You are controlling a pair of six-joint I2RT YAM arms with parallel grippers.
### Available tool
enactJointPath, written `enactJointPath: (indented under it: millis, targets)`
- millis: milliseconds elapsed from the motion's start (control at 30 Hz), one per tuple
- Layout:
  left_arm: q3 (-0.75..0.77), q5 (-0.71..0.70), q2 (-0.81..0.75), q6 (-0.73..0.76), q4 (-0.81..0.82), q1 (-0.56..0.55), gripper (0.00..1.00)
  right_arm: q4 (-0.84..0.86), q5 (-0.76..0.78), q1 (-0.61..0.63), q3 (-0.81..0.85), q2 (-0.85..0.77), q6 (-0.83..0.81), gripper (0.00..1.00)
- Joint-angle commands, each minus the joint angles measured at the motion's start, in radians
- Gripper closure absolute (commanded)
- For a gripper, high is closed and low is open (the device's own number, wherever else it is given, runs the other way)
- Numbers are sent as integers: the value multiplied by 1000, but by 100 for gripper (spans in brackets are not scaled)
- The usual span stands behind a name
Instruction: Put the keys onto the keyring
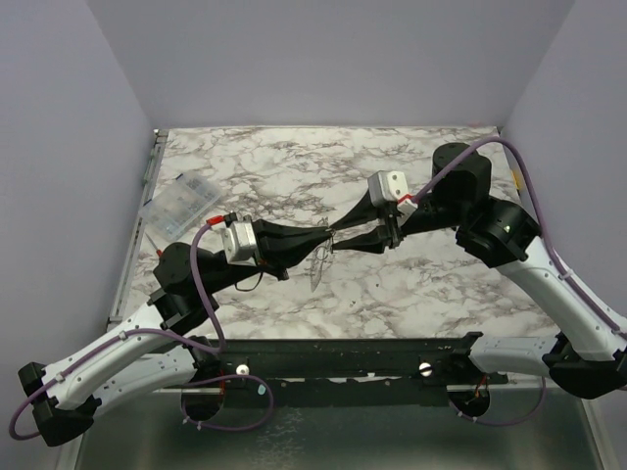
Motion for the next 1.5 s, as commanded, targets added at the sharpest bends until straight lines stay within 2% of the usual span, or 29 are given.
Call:
enactJointPath:
  millis: [0,333,433,567,833,1033,1133,1300,1467]
  targets:
    - [37,0,0,0,17,0,100,-8,-45,6,31,7,-1,62]
    - [37,24,5,-8,17,0,100,31,-38,6,26,24,14,74]
    - [36,25,6,-6,17,0,100,35,-39,6,26,25,15,82]
    - [34,27,12,-8,17,-1,100,66,-5,6,2,13,20,99]
    - [20,28,9,3,-1,0,99,79,40,6,-25,7,16,99]
    - [19,-2,-17,54,-116,-1,61,2,70,6,-10,29,-9,99]
    - [45,-28,-29,113,-210,-1,49,-30,94,6,-7,41,-18,99]
    - [145,-37,-23,202,-439,0,40,-91,193,6,-17,63,-30,99]
    - [306,-40,37,285,-737,0,41,-157,381,6,-60,97,-27,99]
